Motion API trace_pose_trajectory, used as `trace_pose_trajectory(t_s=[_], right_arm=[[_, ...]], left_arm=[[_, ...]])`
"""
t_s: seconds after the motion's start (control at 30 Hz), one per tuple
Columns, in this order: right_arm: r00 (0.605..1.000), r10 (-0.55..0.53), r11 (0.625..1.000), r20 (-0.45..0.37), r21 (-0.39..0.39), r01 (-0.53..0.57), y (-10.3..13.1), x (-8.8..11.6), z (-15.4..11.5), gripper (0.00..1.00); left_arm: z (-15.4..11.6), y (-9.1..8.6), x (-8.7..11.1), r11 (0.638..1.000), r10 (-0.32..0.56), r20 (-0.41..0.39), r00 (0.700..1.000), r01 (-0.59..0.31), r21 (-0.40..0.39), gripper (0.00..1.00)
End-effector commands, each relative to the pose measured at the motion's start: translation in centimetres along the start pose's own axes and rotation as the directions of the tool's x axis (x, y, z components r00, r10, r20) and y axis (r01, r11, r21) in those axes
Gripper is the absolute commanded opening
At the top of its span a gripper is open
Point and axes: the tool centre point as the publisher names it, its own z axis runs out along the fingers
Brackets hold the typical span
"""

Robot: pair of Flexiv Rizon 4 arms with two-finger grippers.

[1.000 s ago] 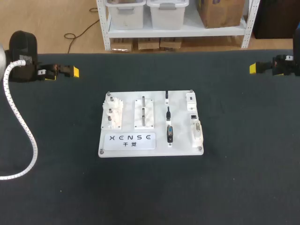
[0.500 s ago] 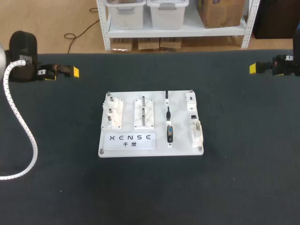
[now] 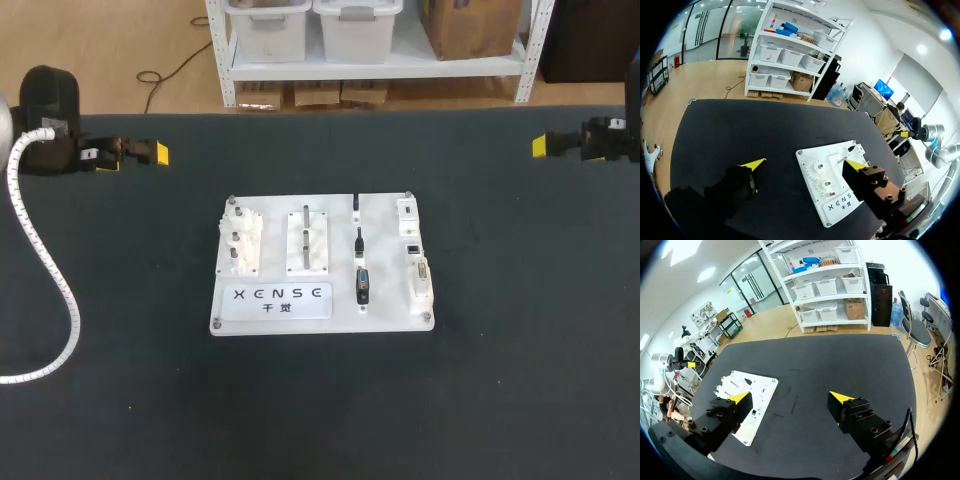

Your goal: Insert the USB connector, Ethernet cable, and multi-pin plug into their matching sockets one by one.

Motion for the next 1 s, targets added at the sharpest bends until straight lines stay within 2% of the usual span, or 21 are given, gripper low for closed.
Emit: trace_pose_trajectory(t_s=[0.03,0.57,0.6,0.7,0.77,0.83,0.87,0.93,1.0], right_arm=[[1.000,0.000,1.000,0.000,0.001,0.000,0.0,0.0,0.0,1.00],[1.000,0.000,1.000,0.000,0.001,0.000,0.0,0.0,0.0,1.00],[1.000,0.000,1.000,0.000,0.001,0.000,0.0,0.0,0.0,1.00],[1.000,0.000,1.000,0.000,0.001,0.000,0.0,0.0,0.0,1.00],[1.000,0.000,1.000,0.000,0.001,0.000,0.0,0.0,0.0,1.00],[1.000,0.000,1.000,0.000,0.001,0.000,0.0,0.0,0.0,1.00],[1.000,0.000,1.000,0.000,0.001,0.000,0.0,0.0,0.0,1.00],[1.000,0.000,1.000,0.000,0.001,0.000,0.0,0.0,0.0,1.00],[1.000,0.000,1.000,0.000,0.001,0.000,0.0,0.0,0.0,1.00]], left_arm=[[0.0,-0.1,-0.1,1.000,-0.001,-0.004,1.000,0.001,-0.006,1.00],[0.0,-0.1,-0.1,1.000,-0.001,-0.004,1.000,0.001,-0.006,1.00],[0.0,-0.1,-0.2,1.000,0.026,-0.044,0.999,-0.026,-0.002,1.00],[0.3,-0.6,-0.6,0.988,0.130,-0.038,0.991,-0.126,0.087,1.00],[0.7,-1.3,-0.9,0.957,0.248,-0.047,0.968,-0.237,0.165,1.00],[1.2,-2.7,-1.2,0.897,0.366,-0.039,0.930,-0.341,0.280,1.00],[1.3,-3.0,-1.1,0.875,0.402,-0.036,0.915,-0.372,0.310,1.00],[1.9,-4.8,-1.0,0.784,0.520,-0.026,0.854,-0.465,0.412,1.00],[2.6,-5.9,-0.4,0.713,0.589,-0.033,0.807,-0.500,0.491,1.00]])
